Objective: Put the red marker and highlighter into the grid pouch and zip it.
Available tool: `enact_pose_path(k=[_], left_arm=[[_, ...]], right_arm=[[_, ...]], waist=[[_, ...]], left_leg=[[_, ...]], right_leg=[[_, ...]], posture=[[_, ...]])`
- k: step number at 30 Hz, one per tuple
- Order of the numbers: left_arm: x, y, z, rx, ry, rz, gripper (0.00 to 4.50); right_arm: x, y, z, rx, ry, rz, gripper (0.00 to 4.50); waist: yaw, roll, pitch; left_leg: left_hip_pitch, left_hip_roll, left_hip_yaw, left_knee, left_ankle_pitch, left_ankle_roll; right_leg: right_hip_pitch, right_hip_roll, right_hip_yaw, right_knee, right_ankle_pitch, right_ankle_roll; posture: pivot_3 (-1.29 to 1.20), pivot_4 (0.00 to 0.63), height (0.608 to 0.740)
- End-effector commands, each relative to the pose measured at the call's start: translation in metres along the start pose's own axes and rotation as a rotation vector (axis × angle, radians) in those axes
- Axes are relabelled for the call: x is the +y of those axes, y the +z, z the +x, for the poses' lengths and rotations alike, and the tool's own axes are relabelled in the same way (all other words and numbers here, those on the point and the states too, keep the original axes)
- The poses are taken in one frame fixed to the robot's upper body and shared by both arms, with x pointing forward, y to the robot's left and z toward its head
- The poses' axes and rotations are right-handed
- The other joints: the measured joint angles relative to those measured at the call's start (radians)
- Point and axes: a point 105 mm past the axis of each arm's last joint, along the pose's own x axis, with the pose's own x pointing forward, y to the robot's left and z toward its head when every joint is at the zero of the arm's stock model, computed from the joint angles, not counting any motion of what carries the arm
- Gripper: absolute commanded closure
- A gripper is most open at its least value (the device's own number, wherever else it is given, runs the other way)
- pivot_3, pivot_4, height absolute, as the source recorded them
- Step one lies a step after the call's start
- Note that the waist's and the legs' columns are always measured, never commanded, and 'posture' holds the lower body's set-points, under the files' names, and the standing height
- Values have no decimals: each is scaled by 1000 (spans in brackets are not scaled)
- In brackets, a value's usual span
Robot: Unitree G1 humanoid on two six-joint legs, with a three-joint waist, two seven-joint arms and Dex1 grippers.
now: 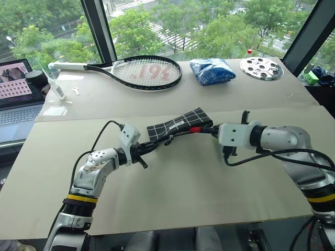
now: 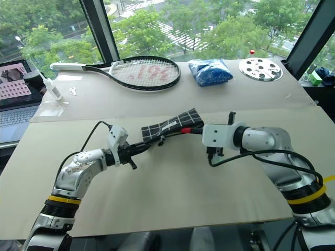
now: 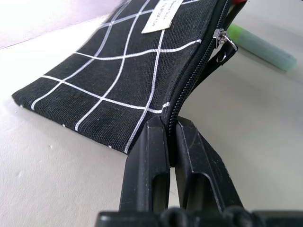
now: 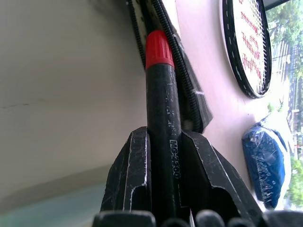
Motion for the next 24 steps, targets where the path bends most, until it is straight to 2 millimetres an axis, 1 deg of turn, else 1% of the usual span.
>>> enact_pose_path(k=[1,3,5,9,11,14,17,19,21,23,24], left_arm=[[-3,11,1,-28,-6,31,4500],[-4,11,1,-29,-6,30,4500],[-4,11,1,-28,-6,29,4500],[-3,11,1,-24,-11,28,4500],[-3,12,2,-22,-13,28,4500],[-3,13,2,-23,-14,29,4500],[-3,13,2,-24,-13,29,4500],[-4,13,1,-26,-9,26,4500],[-4,12,0,-28,-4,24,4500],[-5,11,-2,-28,2,21,4500],[-5,11,-3,-28,6,18,4500]], right_arm=[[-13,10,6,-17,-40,-94,3918],[-15,13,13,-27,-38,-122,3918],[-15,22,24,-49,-30,-180,3918],[4,53,51,-163,54,-306,3918],[13,61,63,-195,79,-382,3918],[20,69,78,-242,89,-483,3918],[21,74,87,-284,79,-531,3918],[22,73,93,-306,75,-547,3918],[18,67,96,-299,68,-508,3918],[13,59,93,-281,69,-449,2926],[7,54,92,-262,52,-400,2662]], waist=[[0,0,0],[0,0,0],[-2,0,0],[-13,0,0],[-12,0,0],[-11,0,0],[-11,0,0],[-13,0,0],[-15,0,0],[-15,0,0],[-16,0,0]], left_leg=[[0,0,0,0,0,0],[0,0,0,0,0,0],[0,0,0,0,0,0],[0,1,0,0,0,0],[0,1,-1,0,0,0],[0,0,-2,0,0,0],[0,0,-3,0,0,0],[0,0,-4,0,0,0],[0,0,-4,0,0,-1],[0,0,-6,-1,0,-1],[0,0,-6,-1,0,-1]], right_leg=[[0,0,0,0,0,0],[0,0,0,0,0,0],[0,0,0,0,0,0],[0,1,0,0,0,0],[-1,1,0,0,0,0],[-1,0,0,0,0,0],[-1,0,0,0,1,0],[-2,1,0,0,1,-1],[-2,1,0,0,1,-1],[-2,1,0,0,1,-1],[-2,1,0,0,1,-1]], posture=[[0,150,740],[0,150,740],[0,150,740],[0,150,740],[0,150,740],[0,150,740],[0,150,740],[0,150,740],[0,150,740],[0,150,740],[0,150,740]])
